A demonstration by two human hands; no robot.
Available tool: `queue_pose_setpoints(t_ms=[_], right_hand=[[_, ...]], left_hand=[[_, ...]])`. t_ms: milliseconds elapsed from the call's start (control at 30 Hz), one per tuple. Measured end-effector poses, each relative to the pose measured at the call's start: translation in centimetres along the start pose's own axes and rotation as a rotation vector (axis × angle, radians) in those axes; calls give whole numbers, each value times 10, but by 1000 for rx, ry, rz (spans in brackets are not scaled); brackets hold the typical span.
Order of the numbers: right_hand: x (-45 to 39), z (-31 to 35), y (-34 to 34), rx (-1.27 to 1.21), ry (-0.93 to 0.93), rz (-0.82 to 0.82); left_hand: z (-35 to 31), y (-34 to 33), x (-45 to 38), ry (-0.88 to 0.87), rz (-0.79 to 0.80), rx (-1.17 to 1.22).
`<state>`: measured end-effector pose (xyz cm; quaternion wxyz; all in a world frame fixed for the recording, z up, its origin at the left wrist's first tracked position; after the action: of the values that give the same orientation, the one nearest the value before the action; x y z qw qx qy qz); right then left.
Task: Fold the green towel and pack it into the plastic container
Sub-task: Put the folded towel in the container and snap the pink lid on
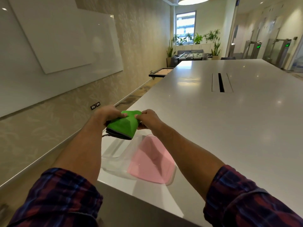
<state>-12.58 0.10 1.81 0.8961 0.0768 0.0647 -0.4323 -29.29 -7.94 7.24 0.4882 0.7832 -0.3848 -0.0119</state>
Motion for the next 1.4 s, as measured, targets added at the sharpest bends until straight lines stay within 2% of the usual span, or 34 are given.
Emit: queue_pose_setpoints(t_ms=[167, 333, 467, 600, 833, 1033, 1133, 1267, 1400], right_hand=[[3, 1, -25, 130, 23, 82], [7, 2, -38, 574, 244, 138], [8, 2, -43, 900, 287, 180], [7, -2, -44, 1085, 292, 199], [10, -9, -39, 1110, 341, 227], [13, -11, -37, 1065, 364, 230], [15, -8, -31, 976, 385, 146], [14, -10, -9, 851, 377, -62], [15, -19, 23, 859, 295, -119]], left_hand=[[24, 5, -3, 36, -35, -67], [40, -4, -4, 77, 19, -73], [43, -13, -4, 57, 26, -134], [40, -19, -2, 37, -1, -203], [43, -28, -7, 29, -31, -255], [31, -31, 0, -70, -115, -278], [20, -38, 6, -171, -194, -321], [-3, -53, 15, -373, -384, -326], [-30, -77, 19, -526, -446, -282]])
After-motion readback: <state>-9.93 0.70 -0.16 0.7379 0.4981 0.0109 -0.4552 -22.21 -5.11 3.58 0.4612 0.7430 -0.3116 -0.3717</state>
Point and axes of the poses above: each hand's wrist, its own x-axis away from the middle knuckle, its own y-axis out of the back of the hand, z = x × y, the point moved 1 cm from there along -x, towards the middle knuckle, and after that the axes turned 12 degrees about y, right-handed, at the moved point
